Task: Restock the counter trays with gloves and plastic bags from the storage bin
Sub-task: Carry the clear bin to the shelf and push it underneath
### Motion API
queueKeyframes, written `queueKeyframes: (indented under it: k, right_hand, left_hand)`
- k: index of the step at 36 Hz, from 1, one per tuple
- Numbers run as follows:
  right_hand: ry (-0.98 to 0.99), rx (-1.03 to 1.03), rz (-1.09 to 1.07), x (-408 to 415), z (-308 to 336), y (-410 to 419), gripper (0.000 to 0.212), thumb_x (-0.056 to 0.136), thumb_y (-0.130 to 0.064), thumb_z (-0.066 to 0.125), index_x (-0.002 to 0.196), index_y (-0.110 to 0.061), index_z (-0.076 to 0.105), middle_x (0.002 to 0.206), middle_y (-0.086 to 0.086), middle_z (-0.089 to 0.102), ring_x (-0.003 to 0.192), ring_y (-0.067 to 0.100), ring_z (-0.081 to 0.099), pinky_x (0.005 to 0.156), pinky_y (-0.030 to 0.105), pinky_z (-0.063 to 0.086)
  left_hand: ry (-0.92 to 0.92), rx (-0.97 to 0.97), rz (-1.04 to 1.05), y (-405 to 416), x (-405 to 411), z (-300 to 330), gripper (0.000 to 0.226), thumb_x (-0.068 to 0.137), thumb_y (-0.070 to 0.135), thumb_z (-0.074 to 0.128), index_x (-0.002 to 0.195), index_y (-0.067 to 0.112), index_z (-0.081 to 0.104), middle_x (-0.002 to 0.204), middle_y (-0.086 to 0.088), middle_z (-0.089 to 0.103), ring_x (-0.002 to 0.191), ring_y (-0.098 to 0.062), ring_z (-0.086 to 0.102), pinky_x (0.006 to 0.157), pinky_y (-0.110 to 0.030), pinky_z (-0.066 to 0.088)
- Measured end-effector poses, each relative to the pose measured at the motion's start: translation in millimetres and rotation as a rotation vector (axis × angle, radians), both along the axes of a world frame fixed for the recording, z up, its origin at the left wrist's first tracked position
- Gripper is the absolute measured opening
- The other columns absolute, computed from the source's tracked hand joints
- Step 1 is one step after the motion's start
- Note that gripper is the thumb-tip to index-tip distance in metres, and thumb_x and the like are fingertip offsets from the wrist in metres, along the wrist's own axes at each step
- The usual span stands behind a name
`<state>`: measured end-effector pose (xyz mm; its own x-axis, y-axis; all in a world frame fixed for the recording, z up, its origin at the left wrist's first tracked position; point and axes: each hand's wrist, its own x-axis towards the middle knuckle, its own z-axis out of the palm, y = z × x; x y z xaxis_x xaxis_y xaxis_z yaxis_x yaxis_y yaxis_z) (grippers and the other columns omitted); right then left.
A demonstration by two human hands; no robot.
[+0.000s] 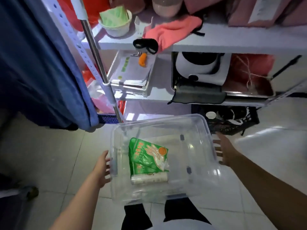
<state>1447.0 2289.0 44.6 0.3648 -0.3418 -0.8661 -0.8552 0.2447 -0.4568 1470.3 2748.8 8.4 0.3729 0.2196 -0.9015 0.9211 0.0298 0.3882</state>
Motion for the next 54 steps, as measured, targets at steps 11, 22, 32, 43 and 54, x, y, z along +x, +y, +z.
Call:
queueKeyframes:
  k: [11,22,32,43,54]
  right_hand:
    - [0.126,0.029,-0.334,-64.0,-69.3,42.3,0.073,0.082,-0.079,0.043,0.109,-0.014,0.061,0.108,0.009,0.062,0.093,0.030,0.058,0.088,0.047,0.041]
    - [0.039,-0.088,-0.504,-80.1,-218.0,26.7,0.072,0.094,-0.064,0.040,0.141,-0.010,0.047,0.143,0.014,0.049,0.125,0.032,0.050,0.094,0.040,0.037]
    - [-0.005,0.066,-0.637,-107.4,-417.1,-35.8,0.087,0.078,-0.081,0.044,0.133,-0.014,0.057,0.129,0.010,0.056,0.115,0.030,0.053,0.081,0.045,0.037]
    - [-0.129,-0.305,-0.429,-78.2,-534.8,-64.0,0.070,0.084,-0.064,0.057,0.126,-0.008,0.058,0.122,0.012,0.058,0.105,0.034,0.058,0.088,0.041,0.044]
    - [0.290,-1.268,0.585,-76.3,-555.6,-59.1,0.073,0.078,-0.072,0.044,0.135,-0.027,0.041,0.134,0.006,0.055,0.122,0.032,0.051,0.102,0.051,0.034]
  left_hand:
    - [0.029,0.045,-0.362,1.0,81.7,-93.1,0.046,0.093,0.048,0.051,0.125,0.016,0.061,0.116,-0.009,0.061,0.098,-0.030,0.059,0.069,-0.032,0.042]
    - [0.046,0.041,-0.541,-55.9,99.2,-251.6,0.054,0.091,0.057,0.050,0.129,0.019,0.057,0.126,-0.011,0.059,0.105,-0.030,0.057,0.085,-0.042,0.044]
    - [0.073,-0.090,-0.501,-97.1,118.5,-448.2,0.059,0.094,0.065,0.036,0.118,0.016,0.060,0.107,-0.012,0.061,0.105,-0.033,0.056,0.108,-0.052,0.037]
    - [-0.061,-0.058,-0.766,-121.0,150.6,-517.2,0.065,0.091,0.071,0.038,0.109,0.014,0.062,0.110,-0.017,0.065,0.098,-0.037,0.063,0.071,-0.042,0.054]
    - [-1.268,1.007,-1.290,-157.6,263.6,-489.0,0.042,0.094,0.036,0.056,0.130,0.013,0.059,0.129,-0.019,0.061,0.113,-0.039,0.057,0.095,-0.050,0.049]
